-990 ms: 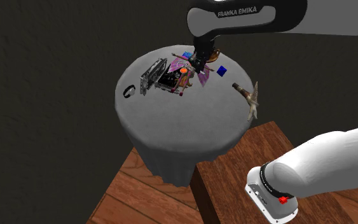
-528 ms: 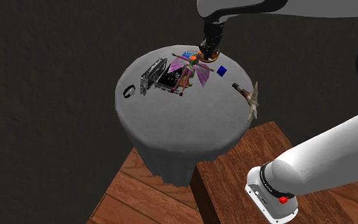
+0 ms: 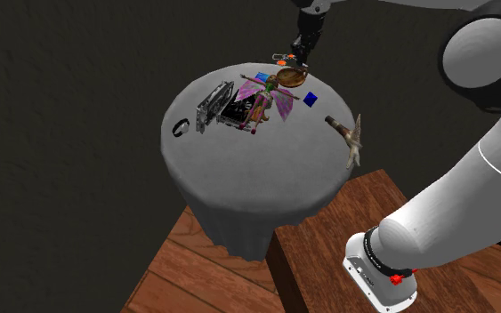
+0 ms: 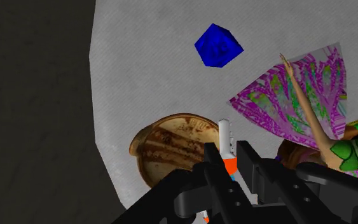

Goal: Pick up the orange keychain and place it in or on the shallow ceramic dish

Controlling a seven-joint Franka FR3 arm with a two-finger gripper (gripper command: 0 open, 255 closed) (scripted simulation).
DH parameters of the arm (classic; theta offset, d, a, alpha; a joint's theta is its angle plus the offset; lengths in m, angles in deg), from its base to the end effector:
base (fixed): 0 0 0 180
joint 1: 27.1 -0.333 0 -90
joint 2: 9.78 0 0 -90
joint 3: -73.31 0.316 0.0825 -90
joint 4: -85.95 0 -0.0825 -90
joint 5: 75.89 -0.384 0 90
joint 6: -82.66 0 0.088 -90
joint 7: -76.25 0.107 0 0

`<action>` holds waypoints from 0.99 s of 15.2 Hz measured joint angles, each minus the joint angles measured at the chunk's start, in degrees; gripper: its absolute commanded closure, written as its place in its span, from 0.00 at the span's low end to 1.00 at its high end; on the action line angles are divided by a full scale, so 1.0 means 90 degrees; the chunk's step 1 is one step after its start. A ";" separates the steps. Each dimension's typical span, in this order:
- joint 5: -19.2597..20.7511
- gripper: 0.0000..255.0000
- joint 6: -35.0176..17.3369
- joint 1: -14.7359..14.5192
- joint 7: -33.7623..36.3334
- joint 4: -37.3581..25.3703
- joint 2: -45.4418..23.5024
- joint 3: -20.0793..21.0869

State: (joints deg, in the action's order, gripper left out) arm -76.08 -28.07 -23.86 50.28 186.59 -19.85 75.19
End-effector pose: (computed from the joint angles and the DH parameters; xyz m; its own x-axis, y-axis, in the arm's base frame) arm 0.6127 -0.0154 0.4642 0.9099 0.4149 0.0043 0.4149 -0.9098 -0.0078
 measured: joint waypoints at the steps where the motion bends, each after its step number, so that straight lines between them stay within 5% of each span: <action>1: -0.0007 1.00 0.0050 0.0078 -0.0133 -0.0215 -0.0164 -0.0054; 15: -0.0001 1.00 -0.0828 0.0135 -0.0241 0.0083 -0.0751 -0.0095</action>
State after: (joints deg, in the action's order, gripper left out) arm -76.09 -35.53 -22.65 48.11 187.34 -26.61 74.34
